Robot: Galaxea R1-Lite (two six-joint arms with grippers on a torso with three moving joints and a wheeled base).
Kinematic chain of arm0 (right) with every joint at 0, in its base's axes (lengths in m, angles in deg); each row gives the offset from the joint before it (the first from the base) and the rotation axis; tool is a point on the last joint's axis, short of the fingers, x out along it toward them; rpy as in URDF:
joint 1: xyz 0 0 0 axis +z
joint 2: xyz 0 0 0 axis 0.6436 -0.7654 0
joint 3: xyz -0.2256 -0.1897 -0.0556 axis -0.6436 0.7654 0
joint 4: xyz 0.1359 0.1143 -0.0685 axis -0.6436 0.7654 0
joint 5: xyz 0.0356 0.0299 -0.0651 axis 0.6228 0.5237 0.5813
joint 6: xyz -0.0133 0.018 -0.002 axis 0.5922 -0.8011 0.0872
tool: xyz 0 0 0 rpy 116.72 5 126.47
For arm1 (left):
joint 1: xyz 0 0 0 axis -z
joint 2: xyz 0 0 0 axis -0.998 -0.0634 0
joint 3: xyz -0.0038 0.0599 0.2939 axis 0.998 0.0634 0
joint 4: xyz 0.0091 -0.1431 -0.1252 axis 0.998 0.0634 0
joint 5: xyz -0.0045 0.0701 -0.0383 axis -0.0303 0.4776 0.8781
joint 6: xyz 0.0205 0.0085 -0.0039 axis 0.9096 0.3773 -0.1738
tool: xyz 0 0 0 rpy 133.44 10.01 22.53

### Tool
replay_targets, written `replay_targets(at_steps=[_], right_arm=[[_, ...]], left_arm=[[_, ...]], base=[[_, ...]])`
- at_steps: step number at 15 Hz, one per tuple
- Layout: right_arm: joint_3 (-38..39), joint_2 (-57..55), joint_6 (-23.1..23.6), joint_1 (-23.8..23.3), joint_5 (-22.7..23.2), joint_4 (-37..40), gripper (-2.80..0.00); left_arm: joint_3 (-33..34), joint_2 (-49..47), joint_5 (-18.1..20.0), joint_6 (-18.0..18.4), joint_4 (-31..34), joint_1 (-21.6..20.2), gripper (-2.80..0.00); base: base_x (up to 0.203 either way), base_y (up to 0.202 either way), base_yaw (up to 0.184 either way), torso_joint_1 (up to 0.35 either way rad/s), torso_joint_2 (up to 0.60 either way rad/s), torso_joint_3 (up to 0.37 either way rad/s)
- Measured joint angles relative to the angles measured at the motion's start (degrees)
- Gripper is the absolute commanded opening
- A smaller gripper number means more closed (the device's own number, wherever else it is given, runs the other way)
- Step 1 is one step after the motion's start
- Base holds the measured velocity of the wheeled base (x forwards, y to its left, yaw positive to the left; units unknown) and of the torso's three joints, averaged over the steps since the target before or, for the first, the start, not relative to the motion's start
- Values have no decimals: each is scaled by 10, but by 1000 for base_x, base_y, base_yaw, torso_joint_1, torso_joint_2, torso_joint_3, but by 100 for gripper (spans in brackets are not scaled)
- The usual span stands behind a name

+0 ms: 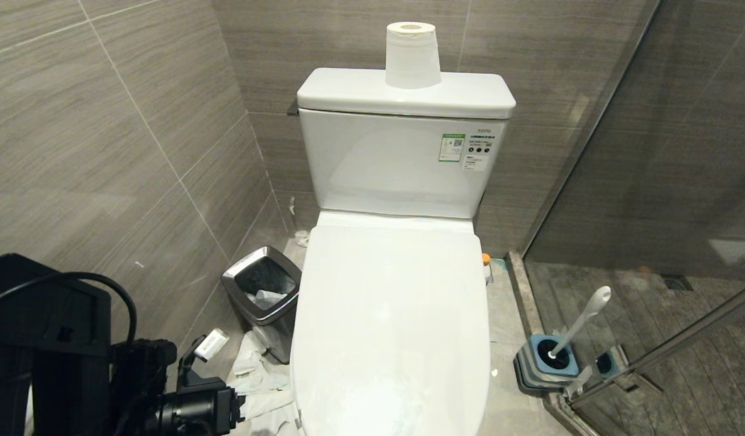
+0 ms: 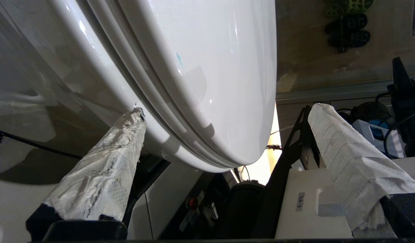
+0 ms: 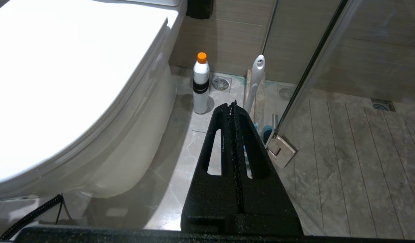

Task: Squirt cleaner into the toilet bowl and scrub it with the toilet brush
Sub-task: Use the left hand to lift the toilet lid slightly

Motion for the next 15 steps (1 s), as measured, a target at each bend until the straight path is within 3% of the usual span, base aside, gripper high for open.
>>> replay_targets(at_steps=[6, 15], right_arm=[[0, 0, 0, 0, 0, 0, -280], [0, 0, 0, 0, 0, 0, -280]], left_arm=[[5, -3, -1, 1, 0, 18, 0], [-1, -22, -44, 4, -1, 37, 0]], base=[[0, 0, 0, 0, 0, 0], [0, 0, 0, 0, 0, 0]])
